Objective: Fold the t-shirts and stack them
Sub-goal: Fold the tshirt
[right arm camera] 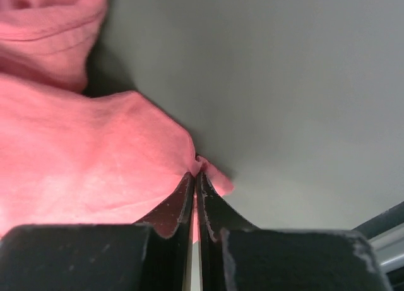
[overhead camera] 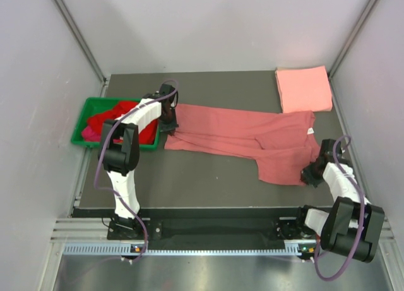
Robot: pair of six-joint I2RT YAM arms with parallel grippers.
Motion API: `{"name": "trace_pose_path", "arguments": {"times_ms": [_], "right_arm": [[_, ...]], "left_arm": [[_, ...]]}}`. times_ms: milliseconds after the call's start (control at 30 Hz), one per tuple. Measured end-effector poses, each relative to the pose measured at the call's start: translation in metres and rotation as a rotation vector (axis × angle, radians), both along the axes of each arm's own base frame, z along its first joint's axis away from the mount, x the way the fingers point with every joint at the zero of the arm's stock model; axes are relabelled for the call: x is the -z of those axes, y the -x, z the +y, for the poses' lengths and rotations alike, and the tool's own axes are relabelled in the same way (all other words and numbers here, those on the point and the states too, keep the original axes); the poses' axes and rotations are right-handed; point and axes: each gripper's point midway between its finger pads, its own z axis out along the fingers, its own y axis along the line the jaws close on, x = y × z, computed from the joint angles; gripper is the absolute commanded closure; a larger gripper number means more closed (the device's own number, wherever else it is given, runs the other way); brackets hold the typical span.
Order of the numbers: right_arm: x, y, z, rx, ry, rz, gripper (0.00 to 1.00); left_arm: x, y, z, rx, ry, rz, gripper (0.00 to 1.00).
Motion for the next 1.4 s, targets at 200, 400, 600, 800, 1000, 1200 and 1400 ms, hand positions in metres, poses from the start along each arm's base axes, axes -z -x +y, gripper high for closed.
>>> {"name": "trace_pose_path", "arguments": {"times_ms": [200, 400, 600, 800, 1000, 1200, 1400], "right_arm": [[-0.026, -0.017, -0.004, -0.028, 0.041, -0.129, 1.0], [-0.072, -0.056, -0.013, -0.064, 0.084, -0.287, 1.0], [-0.079, -0.079, -0.014, -0.114, 0.073, -0.314, 1.0], [-0.092, -0.103, -0.023, -0.131, 0.092, -0.323, 1.0], [-0.1, -0.135, -0.033, -0.141, 0.102, -0.328, 1.0], [-0.088, -0.153, -0.04, -0.165, 0.095, -0.274, 1.0], [-0.08, -0.16, -0.04, -0.199, 0.094, -0.244, 1.0]], "left_arm": [[0.0, 0.0, 0.0, 0.0, 0.0, 0.0, 1.0], [0.0, -0.001, 0.002, -0.006, -0.011, -0.004, 1.0], [-0.004, -0.009, 0.001, -0.008, -0.014, -0.019, 1.0], [-0.003, -0.018, 0.002, -0.016, -0.032, -0.025, 1.0], [0.006, -0.017, 0.006, -0.027, -0.056, -0.003, 1.0], [0.013, -0.015, 0.007, -0.036, -0.065, 0.013, 1.0], [0.015, -0.017, 0.007, -0.036, -0.066, 0.016, 1.0]]}}
